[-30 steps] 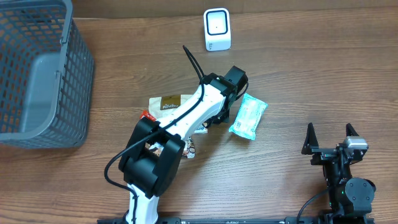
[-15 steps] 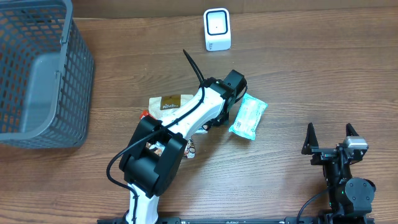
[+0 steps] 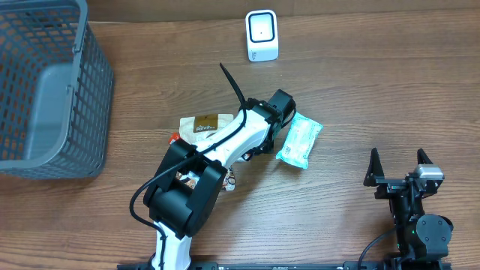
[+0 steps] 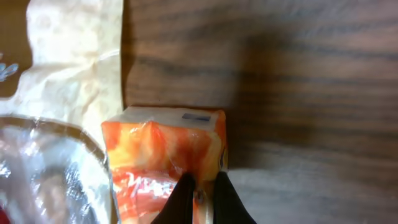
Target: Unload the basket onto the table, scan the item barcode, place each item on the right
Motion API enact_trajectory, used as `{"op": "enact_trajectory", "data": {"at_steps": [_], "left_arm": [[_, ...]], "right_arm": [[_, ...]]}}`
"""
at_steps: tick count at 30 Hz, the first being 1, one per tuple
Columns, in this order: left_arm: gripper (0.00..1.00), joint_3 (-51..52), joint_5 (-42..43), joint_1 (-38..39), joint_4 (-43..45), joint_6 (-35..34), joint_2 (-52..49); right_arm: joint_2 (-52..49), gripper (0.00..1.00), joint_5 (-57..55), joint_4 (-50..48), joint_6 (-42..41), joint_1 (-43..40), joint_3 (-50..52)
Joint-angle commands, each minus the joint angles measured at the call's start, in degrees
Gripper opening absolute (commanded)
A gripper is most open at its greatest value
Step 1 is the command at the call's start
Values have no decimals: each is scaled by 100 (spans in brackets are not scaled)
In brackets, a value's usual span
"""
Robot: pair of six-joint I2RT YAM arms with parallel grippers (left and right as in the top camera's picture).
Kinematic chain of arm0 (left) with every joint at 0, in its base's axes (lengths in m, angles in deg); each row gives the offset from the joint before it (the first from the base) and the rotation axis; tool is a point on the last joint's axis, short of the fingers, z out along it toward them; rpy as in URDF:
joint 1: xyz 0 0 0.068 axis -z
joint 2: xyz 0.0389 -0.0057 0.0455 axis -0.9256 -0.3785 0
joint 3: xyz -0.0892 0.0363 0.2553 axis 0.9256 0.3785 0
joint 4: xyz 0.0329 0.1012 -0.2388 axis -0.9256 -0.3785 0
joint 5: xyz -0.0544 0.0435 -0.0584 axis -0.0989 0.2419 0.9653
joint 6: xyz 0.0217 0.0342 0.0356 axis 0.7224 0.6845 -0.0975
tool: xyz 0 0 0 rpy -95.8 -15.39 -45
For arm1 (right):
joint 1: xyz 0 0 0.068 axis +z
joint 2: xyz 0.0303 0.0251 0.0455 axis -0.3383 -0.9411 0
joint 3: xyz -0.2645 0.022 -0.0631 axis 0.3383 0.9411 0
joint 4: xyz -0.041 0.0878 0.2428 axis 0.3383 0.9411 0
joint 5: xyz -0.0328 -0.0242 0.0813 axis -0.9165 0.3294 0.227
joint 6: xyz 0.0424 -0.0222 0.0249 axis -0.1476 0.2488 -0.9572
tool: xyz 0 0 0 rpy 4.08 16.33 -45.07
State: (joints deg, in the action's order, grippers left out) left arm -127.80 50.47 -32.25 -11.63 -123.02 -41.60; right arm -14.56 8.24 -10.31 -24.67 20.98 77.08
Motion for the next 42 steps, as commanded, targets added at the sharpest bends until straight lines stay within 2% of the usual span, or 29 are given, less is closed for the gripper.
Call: {"op": "enact_trajectory", "data": {"at_steps": [1, 5, 9, 12, 13, 14, 17, 18, 19, 22, 26, 28, 31, 32, 34, 38, 39, 41, 42], "left_arm": [[4, -426, 105, -70, -306, -107, -46], [4, -942, 627, -177, -584, -118, -13], [4, -1110, 1587, -396, -621, 192, -2], [4, -1110, 1528, -481, -756, 520, -2], [11, -1108, 1456, -485, -813, 597, -2], [24, -1104, 1405, -485, -881, 612, -4], [72, -1043, 1386, -444, -1010, 612, -7], [91, -1012, 1377, -417, -1014, 614, -7], [100, -984, 1362, -398, -1001, 612, -7], [100, -966, 1381, -398, -966, 612, -7], [63, -960, 1182, -400, -997, 612, -7], [58, -911, 942, -354, -992, 498, -7], [59, -791, 643, -225, -986, 262, -7], [64, -743, 501, -177, -986, 173, -7], [98, -629, 216, -79, -973, -4, -7], [100, -437, 243, 22, -787, -17, -7], [97, -393, 238, 20, -767, -28, -7], [64, -313, 153, 11, -752, -153, -7], [55, -271, 116, 4, -739, -245, -7]], "right_arm": [[57, 100, -48, -28, -20, -22, 59], [57, 100, -48, -26, -17, -22, 59], [57, 100, -48, -26, -20, -22, 59], [57, 100, -48, -26, -20, -22, 59], [57, 100, -48, -26, -20, -22, 59], [57, 100, -48, -26, -20, -22, 59], [57, 100, -48, -26, -20, -22, 59], [57, 100, -48, -26, -17, -22, 59], [57, 100, -48, -26, -20, -22, 59], [57, 100, -48, -26, -20, -22, 59], [57, 100, -48, -26, -20, -22, 59], [57, 100, -48, -28, -20, -22, 59], [57, 100, -48, -26, -20, -22, 59], [57, 100, -48, -26, -20, -22, 59], [57, 100, -48, -26, -20, -22, 59], [57, 100, -48, -26, -20, -22, 59], [57, 100, -48, -26, -20, -22, 59], [57, 100, -50, -28, -20, -22, 59], [57, 100, -48, -28, -17, -22, 59]]}}
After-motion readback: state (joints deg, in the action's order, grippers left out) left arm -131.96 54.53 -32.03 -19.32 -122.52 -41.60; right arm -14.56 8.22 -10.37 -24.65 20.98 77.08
